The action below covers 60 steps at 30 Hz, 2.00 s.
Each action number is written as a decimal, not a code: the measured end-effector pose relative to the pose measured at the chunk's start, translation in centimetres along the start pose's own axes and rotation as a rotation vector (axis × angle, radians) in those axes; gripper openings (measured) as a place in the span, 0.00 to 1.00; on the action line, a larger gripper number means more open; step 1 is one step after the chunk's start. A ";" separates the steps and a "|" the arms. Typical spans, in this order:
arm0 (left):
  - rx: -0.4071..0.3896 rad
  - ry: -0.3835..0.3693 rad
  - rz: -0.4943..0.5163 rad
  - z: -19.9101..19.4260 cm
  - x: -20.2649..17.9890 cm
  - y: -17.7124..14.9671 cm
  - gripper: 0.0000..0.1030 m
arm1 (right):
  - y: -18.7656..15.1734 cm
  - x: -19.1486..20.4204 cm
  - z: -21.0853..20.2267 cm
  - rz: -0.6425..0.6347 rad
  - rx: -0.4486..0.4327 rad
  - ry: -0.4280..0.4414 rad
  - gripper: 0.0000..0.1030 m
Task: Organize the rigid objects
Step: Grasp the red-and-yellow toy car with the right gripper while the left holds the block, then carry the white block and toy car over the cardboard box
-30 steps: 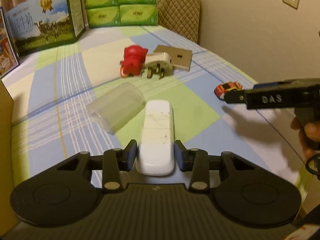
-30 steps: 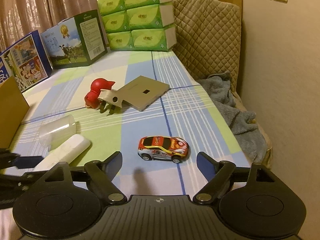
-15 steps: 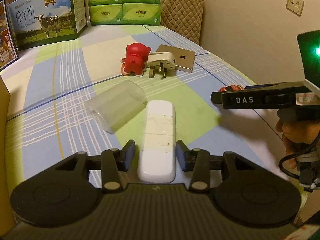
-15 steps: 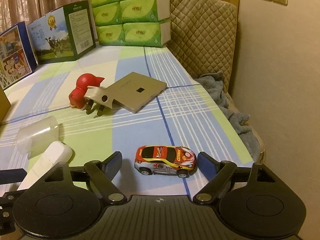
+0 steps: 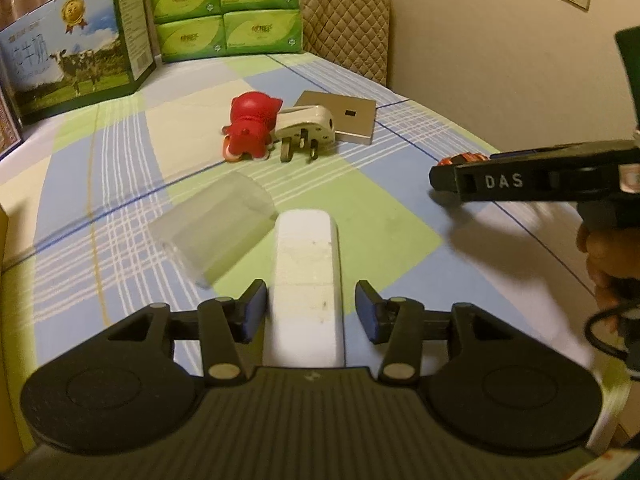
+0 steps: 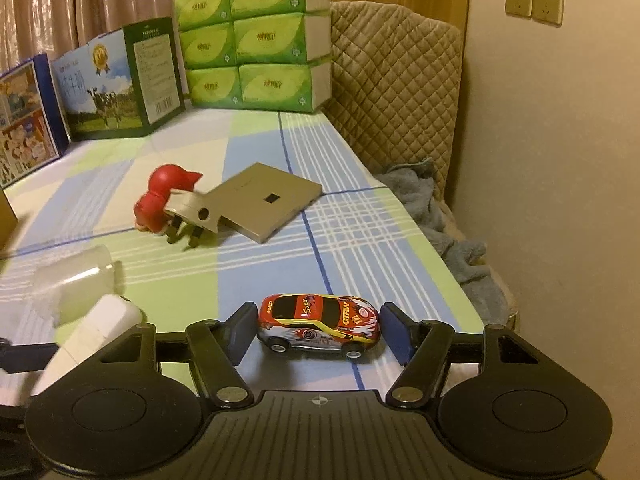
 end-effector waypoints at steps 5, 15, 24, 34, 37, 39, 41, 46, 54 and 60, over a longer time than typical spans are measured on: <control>-0.007 -0.002 0.006 0.4 0.1 0.3 0.41 | -0.1 -0.1 -0.2 0.020 0.003 0.013 0.62; -0.006 0.020 0.029 -0.2 -0.3 0.1 0.34 | 0.0 -0.3 -0.8 0.033 -0.009 0.024 0.62; -0.034 0.034 0.011 -1.9 0.0 0.6 0.34 | 0.9 0.3 -2.3 0.020 -0.035 0.040 0.62; -0.084 0.057 -0.030 -5.9 0.9 2.6 0.34 | 3.2 1.7 -5.4 -0.009 -0.073 0.085 0.62; -0.102 0.070 -0.046 -7.8 1.3 3.3 0.34 | 4.2 2.4 -7.0 -0.020 -0.097 0.103 0.62; -0.113 0.079 -0.052 -8.9 1.6 3.6 0.34 | 4.9 3.1 -8.3 -0.028 -0.113 0.120 0.62; -0.124 0.087 -0.059 -10.1 1.9 3.8 0.34 | 5.4 3.8 -9.5 -0.033 -0.125 0.138 0.62; -0.144 0.111 -0.084 -13.4 3.1 4.1 0.34 | 6.0 5.7 -12.4 -0.048 -0.147 0.181 0.62; -0.171 0.158 -0.115 -18.6 5.3 3.5 0.34 | 5.5 9.5 -16.2 -0.085 -0.159 0.251 0.62; -0.187 0.206 -0.139 -22.1 7.6 2.3 0.34 | 5.1 13.2 -18.3 -0.135 -0.167 0.304 0.62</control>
Point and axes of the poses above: each gripper's, at about its wrist camera, not at the fingertips, and z roughly the way its jaws point, x to its left, y to its top, the point moved 4 cm from there along z, roughly the way its jaws point
